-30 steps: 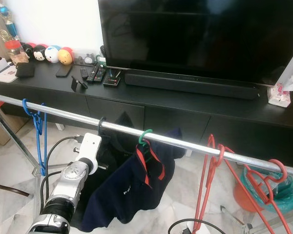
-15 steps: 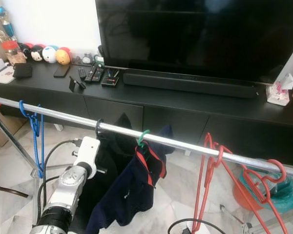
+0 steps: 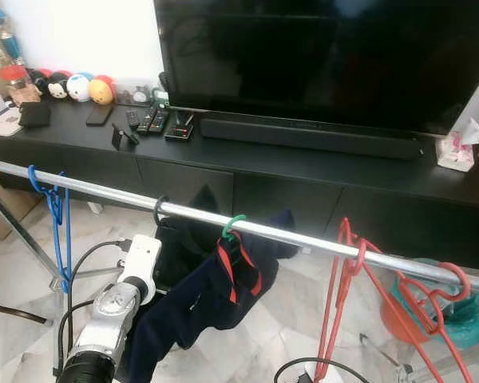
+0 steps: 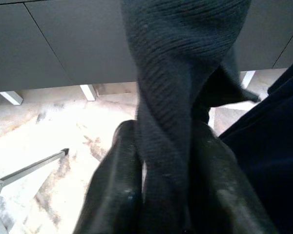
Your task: Hang hanger
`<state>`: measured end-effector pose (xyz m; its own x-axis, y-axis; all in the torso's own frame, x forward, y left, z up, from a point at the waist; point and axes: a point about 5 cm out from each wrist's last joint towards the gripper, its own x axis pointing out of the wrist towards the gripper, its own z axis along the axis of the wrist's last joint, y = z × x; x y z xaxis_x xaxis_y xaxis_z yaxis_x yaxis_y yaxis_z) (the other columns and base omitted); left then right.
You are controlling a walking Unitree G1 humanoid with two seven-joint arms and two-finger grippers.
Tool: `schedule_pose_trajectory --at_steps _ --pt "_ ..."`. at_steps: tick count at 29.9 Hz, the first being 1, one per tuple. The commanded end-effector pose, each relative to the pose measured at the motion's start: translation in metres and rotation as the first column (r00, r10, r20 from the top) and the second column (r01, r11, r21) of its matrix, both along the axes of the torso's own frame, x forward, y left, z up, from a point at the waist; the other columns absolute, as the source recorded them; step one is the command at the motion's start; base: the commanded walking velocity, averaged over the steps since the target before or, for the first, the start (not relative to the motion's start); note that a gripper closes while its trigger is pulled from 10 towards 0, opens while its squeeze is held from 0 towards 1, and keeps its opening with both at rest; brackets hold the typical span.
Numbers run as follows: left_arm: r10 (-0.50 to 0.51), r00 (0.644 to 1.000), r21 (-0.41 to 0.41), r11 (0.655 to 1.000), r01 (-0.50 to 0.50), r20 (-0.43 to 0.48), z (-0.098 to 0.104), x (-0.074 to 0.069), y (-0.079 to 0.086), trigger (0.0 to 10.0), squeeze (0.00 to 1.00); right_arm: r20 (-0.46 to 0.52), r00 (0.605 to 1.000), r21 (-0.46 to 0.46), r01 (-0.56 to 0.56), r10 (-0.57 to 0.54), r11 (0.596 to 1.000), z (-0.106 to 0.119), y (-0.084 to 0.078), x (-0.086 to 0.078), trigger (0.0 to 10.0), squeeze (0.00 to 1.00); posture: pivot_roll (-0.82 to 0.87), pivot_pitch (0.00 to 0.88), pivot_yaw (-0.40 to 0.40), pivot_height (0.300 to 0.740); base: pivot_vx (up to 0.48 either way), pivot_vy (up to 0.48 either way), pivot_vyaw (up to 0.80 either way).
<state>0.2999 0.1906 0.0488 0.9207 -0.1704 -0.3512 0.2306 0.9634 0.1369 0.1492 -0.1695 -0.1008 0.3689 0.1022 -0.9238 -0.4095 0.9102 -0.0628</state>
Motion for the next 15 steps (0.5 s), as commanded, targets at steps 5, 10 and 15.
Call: schedule_pose_trajectory --at_steps 5,10,15 --pt "0.035 0.999 -0.02 0.999 -0.035 0.029 0.005 -0.004 0.007 10.0 1.0 -0.023 1.0 -0.001 0.005 -0.005 1.0 -0.002 -0.001 -0.005 10.0 0.0 -0.15 0.0 -0.024 0.74 0.0 0.0 0.0" --pt "0.045 0.998 -0.032 0.999 -0.043 0.046 0.007 -0.006 0.009 10.0 1.0 -0.021 1.0 -0.001 0.004 -0.004 1.0 -0.002 -0.001 -0.005 10.0 0.0 -0.15 0.0 -0.026 0.74 0.0 0.0 0.0" --pt "0.045 0.993 -0.087 0.996 -0.036 0.108 0.015 -0.013 0.007 10.0 1.0 -0.019 1.0 -0.001 0.007 -0.007 1.0 -0.002 -0.001 -0.004 10.0 0.0 -0.15 0.0 -0.022 0.74 0.0 0.0 0.0"
